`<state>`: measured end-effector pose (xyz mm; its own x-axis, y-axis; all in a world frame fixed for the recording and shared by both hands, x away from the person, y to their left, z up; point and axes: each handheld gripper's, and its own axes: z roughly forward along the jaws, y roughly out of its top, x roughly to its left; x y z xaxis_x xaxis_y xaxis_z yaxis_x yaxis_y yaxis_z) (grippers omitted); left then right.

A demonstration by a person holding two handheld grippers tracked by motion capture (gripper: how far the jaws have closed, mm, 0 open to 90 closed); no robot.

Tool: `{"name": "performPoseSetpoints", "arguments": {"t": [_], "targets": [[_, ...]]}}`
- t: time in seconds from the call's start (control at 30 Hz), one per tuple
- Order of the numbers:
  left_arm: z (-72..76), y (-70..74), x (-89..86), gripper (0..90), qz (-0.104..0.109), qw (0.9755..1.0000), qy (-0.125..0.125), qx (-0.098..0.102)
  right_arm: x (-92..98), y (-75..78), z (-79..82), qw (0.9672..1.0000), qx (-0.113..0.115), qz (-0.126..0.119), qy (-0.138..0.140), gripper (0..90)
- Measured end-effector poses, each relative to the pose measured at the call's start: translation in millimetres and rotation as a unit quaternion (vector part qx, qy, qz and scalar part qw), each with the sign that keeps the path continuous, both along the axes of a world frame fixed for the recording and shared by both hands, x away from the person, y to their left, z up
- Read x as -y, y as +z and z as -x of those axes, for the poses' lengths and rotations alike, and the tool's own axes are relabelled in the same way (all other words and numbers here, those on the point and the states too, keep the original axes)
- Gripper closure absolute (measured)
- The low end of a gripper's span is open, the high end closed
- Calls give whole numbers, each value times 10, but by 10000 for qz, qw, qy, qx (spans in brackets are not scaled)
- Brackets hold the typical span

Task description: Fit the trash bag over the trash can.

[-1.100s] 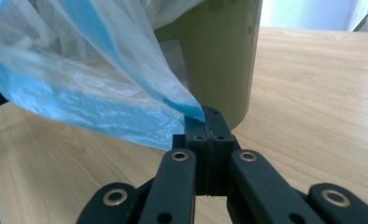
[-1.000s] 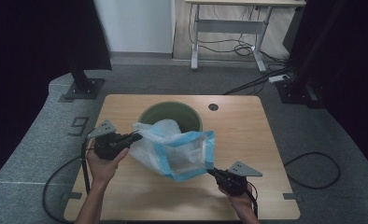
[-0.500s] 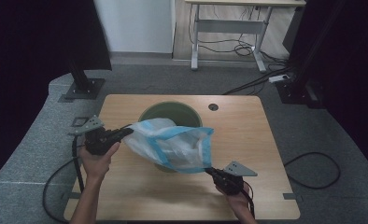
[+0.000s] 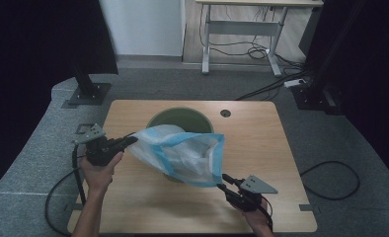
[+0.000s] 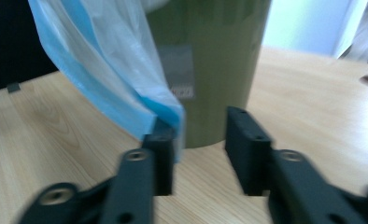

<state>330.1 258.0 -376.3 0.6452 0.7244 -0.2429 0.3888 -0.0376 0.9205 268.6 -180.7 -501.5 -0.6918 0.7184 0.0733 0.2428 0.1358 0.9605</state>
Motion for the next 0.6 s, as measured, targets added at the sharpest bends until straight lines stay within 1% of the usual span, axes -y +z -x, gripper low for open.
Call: {"name": "performPoseSetpoints", "arguments": {"t": [0.07, 0.13, 0.2, 0.27, 0.33, 0.4, 0.5, 0.6], "targets": [[13, 0, 4, 899, 11, 10000, -31, 16, 108, 78, 83, 9999, 88, -124, -45, 553], [22, 0, 11, 899, 13, 10000, -35, 16, 212, 189, 164, 9994, 209, -166, -205, 536], [25, -3, 15, 899, 26, 10000, -38, 9, 302, 364, 238, 9986, 390, -167, -325, 525], [28, -11, 19, 899, 25, 10000, -44, -4, 340, 506, 260, 9980, 508, -192, -334, 520], [34, -20, 28, 899, 5, 10000, -50, -17, 346, 621, 245, 9976, 602, -196, -298, 515], [37, -28, 31, 899, -10, 10000, -51, -21, 325, 696, 195, 9975, 631, -242, -200, 510], [40, -32, 31, 899, -15, 10000, -34, -40, 241, 739, 69, 9982, 520, -291, -90, 504], [46, -31, 33, 899, -27, 10000, -35, -42, 130, 742, -49, 9984, 392, -413, 16, 506]]}}
